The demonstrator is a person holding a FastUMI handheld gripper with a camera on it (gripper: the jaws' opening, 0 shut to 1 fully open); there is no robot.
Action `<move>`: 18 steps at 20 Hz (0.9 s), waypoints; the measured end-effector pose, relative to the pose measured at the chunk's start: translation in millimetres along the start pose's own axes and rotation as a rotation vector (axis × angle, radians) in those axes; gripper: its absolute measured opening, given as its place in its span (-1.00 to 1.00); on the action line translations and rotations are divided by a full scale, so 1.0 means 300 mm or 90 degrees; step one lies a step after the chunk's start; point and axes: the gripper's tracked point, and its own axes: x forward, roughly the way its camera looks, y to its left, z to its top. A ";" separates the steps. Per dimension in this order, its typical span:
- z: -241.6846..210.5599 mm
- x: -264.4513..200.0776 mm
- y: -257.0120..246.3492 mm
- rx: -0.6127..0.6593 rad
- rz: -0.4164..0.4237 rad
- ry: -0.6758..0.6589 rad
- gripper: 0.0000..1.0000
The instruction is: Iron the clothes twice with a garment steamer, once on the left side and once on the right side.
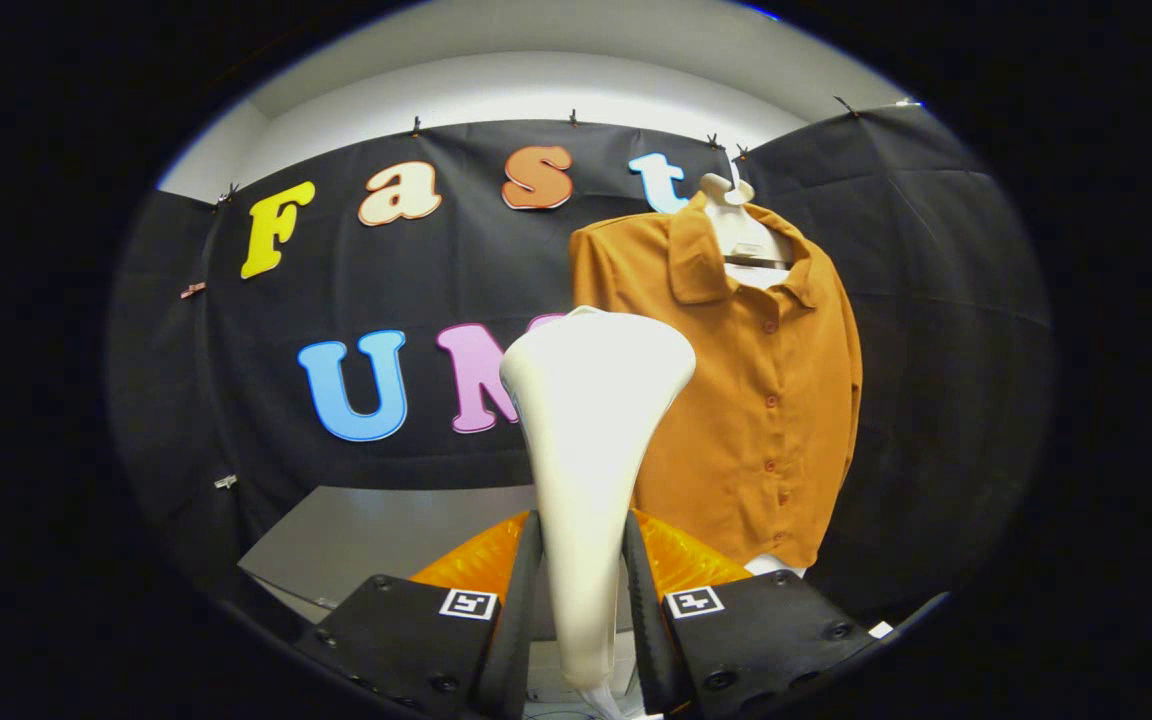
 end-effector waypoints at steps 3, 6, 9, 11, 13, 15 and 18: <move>0.042 0.069 -0.160 0.003 -0.008 -0.004 -0.07; 0.058 0.141 -0.269 0.000 -0.004 -0.001 -0.07; 0.058 0.215 -0.341 0.006 0.005 0.007 -0.07; 0.049 0.260 -0.362 0.016 0.018 0.017 -0.07; 0.037 0.295 -0.375 0.018 0.031 0.024 -0.07; 0.021 0.335 -0.382 0.027 0.042 0.033 -0.07; -0.015 0.384 -0.391 0.038 0.056 0.051 -0.07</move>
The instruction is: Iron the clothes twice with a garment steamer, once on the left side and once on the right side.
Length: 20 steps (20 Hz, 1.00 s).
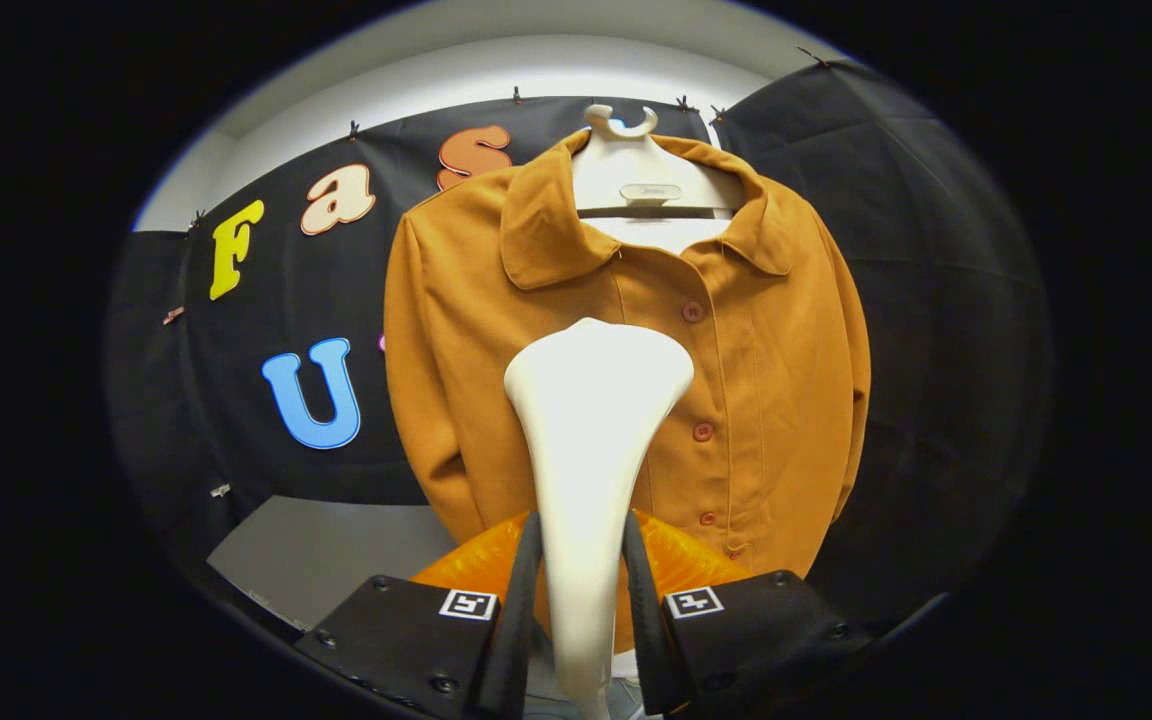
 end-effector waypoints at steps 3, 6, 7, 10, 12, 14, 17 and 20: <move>-0.038 0.041 -0.017 0.001 0.011 0.017 -0.07; -0.092 0.080 -0.041 0.011 0.016 0.042 -0.07; -0.111 0.090 -0.044 0.015 0.016 0.049 -0.07; -0.172 0.111 -0.063 0.017 0.012 0.072 -0.07; -0.218 0.127 -0.072 0.020 0.006 0.093 -0.07; -0.264 0.132 -0.091 0.024 -0.001 0.111 -0.06; -0.364 0.136 -0.121 0.021 -0.012 0.144 -0.06; -0.447 0.144 -0.145 0.017 -0.027 0.174 -0.06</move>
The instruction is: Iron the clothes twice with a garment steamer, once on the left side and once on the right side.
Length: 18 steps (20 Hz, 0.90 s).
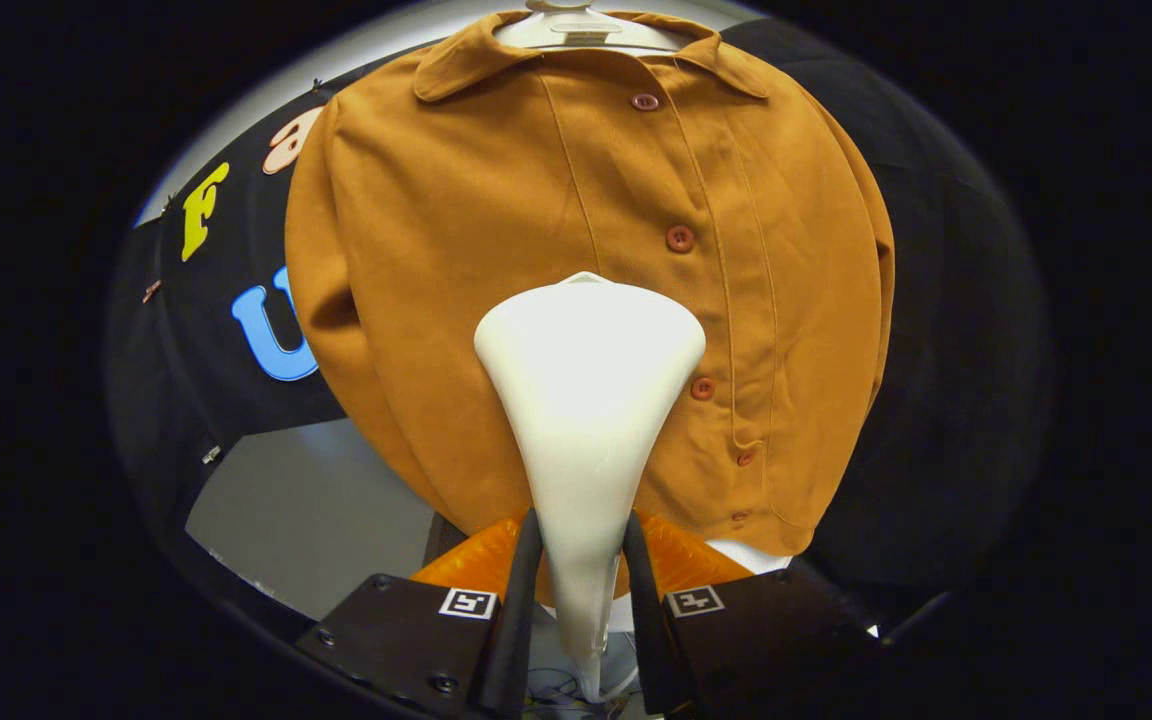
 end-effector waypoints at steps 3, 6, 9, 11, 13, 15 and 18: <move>-0.070 0.019 -0.024 0.000 -0.007 0.030 -0.06; -0.134 0.019 -0.041 -0.001 -0.010 0.054 -0.06; -0.154 -0.002 -0.046 -0.002 -0.012 0.064 -0.06; -0.139 -0.049 -0.065 0.000 -0.014 0.048 -0.06; -0.089 -0.096 -0.092 0.007 -0.019 0.017 -0.06; -0.009 -0.148 -0.141 0.010 -0.029 -0.025 -0.06; 0.135 -0.212 -0.232 0.013 -0.054 -0.099 -0.06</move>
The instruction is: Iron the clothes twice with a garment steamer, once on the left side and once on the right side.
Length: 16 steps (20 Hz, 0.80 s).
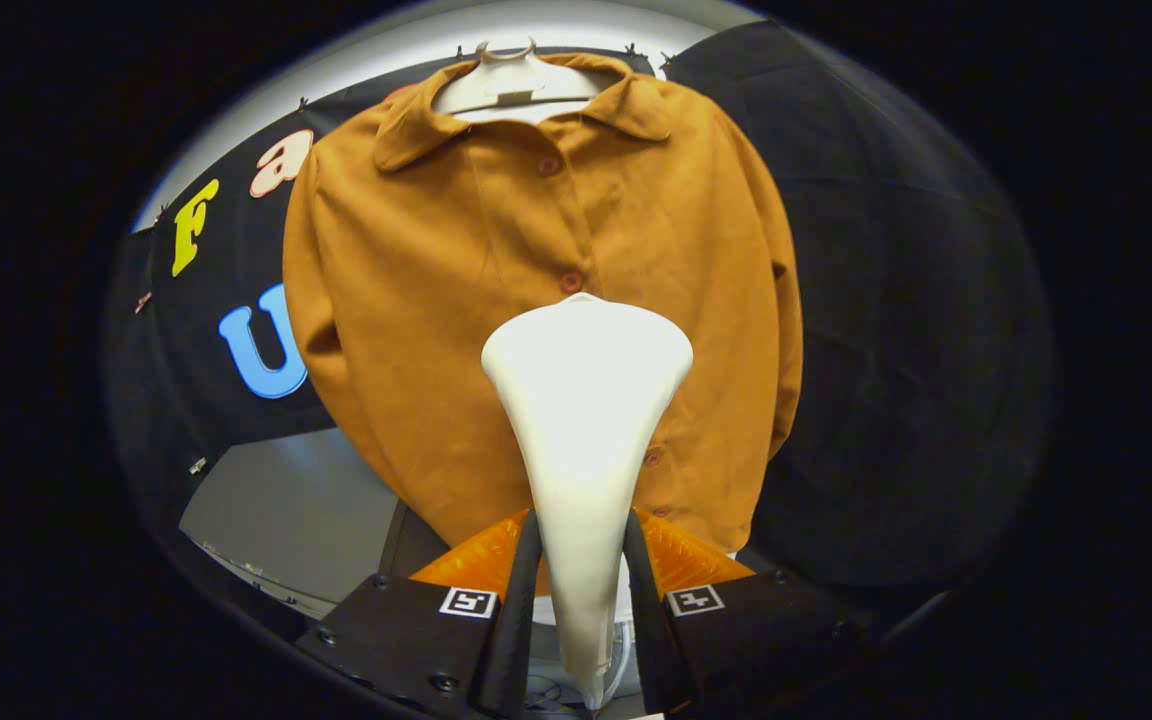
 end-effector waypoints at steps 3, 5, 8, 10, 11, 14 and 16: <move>0.155 0.003 -0.082 0.009 -0.024 -0.057 -0.07; 0.220 0.012 -0.130 0.010 -0.036 -0.079 -0.07; 0.299 0.027 -0.176 0.010 -0.041 -0.109 -0.07; 0.331 0.063 -0.182 0.008 -0.040 -0.117 -0.07; 0.345 0.080 -0.185 0.010 -0.036 -0.117 -0.07; 0.346 0.132 -0.194 0.011 -0.024 -0.108 -0.07; 0.323 0.151 -0.204 0.006 -0.019 -0.103 -0.07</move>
